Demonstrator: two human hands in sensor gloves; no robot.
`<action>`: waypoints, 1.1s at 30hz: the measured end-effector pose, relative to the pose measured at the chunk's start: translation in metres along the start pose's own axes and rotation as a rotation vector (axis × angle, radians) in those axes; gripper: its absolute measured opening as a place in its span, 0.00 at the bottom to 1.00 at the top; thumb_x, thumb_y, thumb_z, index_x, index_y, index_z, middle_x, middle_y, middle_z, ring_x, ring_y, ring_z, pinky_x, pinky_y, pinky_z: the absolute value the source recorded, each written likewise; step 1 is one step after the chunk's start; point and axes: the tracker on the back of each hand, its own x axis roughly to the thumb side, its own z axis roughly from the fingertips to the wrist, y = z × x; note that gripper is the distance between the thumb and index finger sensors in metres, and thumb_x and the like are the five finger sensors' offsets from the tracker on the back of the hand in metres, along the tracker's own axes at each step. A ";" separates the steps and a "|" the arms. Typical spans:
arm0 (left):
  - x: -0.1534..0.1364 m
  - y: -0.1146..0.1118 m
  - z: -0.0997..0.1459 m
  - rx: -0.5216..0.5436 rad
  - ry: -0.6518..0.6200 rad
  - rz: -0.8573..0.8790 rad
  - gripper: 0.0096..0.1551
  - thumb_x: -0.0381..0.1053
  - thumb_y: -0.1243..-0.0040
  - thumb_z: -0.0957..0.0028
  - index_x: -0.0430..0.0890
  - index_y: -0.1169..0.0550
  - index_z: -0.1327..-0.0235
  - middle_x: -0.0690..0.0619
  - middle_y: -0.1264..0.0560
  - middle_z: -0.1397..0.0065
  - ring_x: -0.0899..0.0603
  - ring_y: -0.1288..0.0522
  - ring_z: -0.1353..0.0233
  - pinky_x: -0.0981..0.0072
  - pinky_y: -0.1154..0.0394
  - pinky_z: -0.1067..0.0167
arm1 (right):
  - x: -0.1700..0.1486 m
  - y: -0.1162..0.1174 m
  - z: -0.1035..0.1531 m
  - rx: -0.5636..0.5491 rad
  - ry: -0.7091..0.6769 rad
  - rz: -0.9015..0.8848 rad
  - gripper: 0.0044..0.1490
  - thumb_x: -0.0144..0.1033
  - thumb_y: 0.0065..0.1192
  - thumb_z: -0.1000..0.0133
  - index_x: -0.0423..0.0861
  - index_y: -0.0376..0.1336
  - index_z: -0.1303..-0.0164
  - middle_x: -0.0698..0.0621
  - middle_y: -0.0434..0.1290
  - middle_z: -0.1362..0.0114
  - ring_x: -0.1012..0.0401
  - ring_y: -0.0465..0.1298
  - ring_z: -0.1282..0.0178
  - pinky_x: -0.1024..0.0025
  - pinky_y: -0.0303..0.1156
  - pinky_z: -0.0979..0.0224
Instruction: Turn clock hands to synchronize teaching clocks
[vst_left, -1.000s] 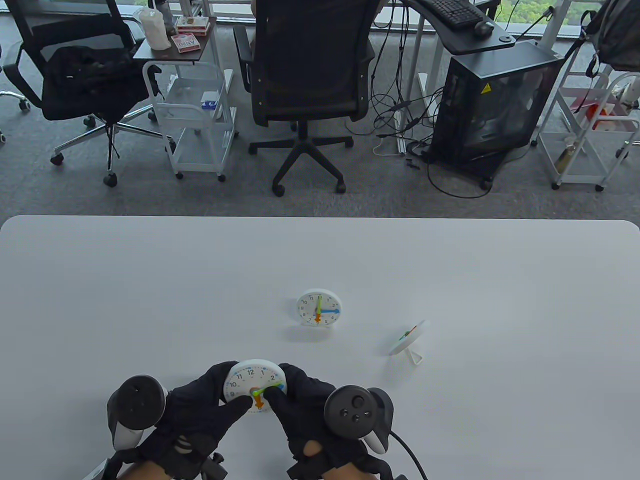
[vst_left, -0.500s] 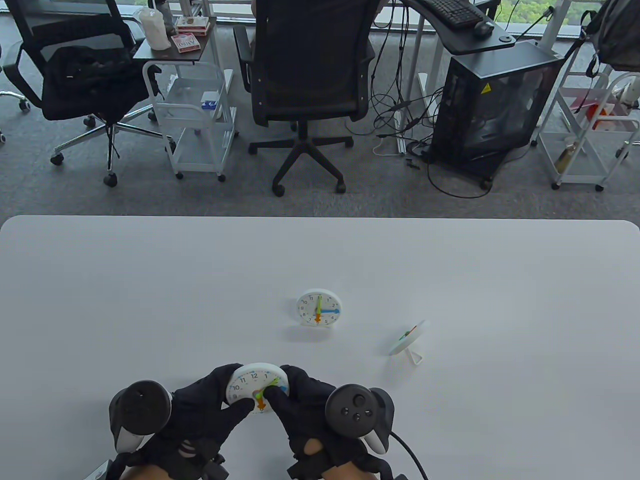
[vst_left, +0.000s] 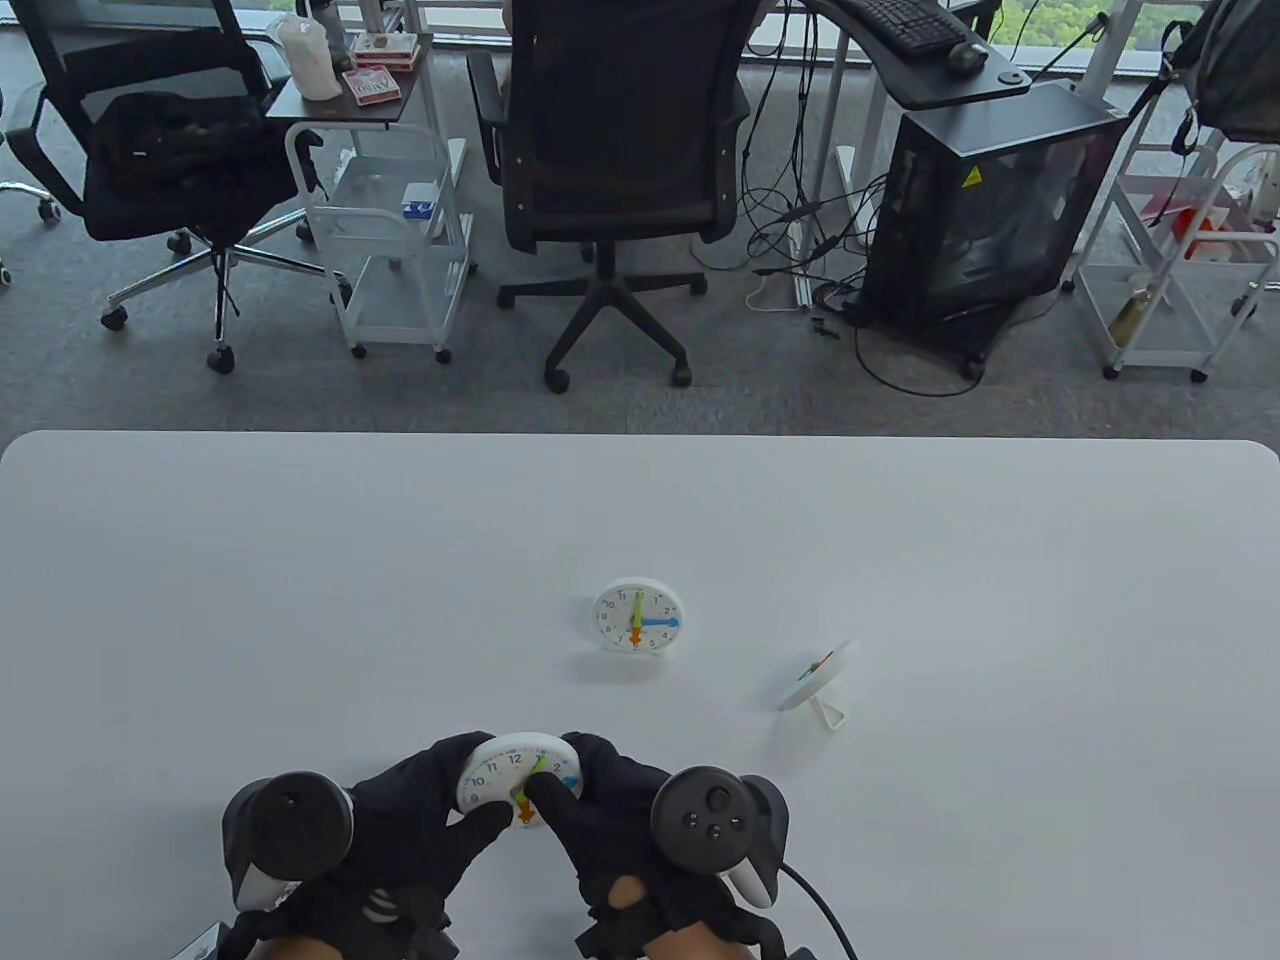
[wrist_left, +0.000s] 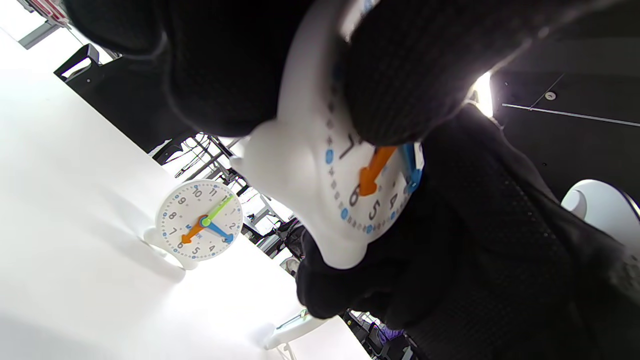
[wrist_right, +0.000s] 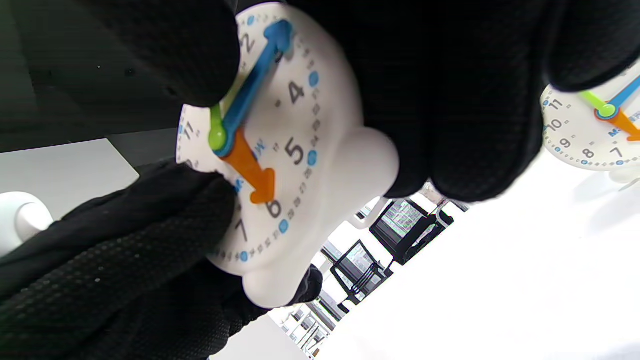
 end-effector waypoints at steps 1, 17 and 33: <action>0.000 0.000 0.000 0.000 -0.002 -0.004 0.36 0.54 0.24 0.52 0.45 0.28 0.34 0.51 0.16 0.45 0.38 0.15 0.50 0.29 0.30 0.40 | 0.000 0.000 0.000 0.000 0.001 0.000 0.47 0.60 0.58 0.44 0.26 0.68 0.42 0.42 0.83 0.53 0.44 0.85 0.59 0.34 0.71 0.45; 0.005 -0.002 0.001 -0.002 -0.040 -0.077 0.36 0.53 0.24 0.52 0.45 0.28 0.34 0.51 0.16 0.45 0.38 0.15 0.50 0.29 0.30 0.40 | -0.001 0.000 0.000 0.013 0.014 0.010 0.50 0.63 0.58 0.45 0.26 0.68 0.42 0.41 0.82 0.52 0.43 0.85 0.59 0.34 0.71 0.45; 0.005 -0.002 0.000 -0.028 -0.030 -0.075 0.35 0.53 0.24 0.51 0.45 0.27 0.34 0.50 0.15 0.44 0.37 0.15 0.49 0.28 0.31 0.40 | -0.003 0.000 -0.001 0.021 0.019 0.026 0.51 0.65 0.59 0.45 0.26 0.68 0.41 0.40 0.82 0.51 0.43 0.85 0.58 0.34 0.71 0.45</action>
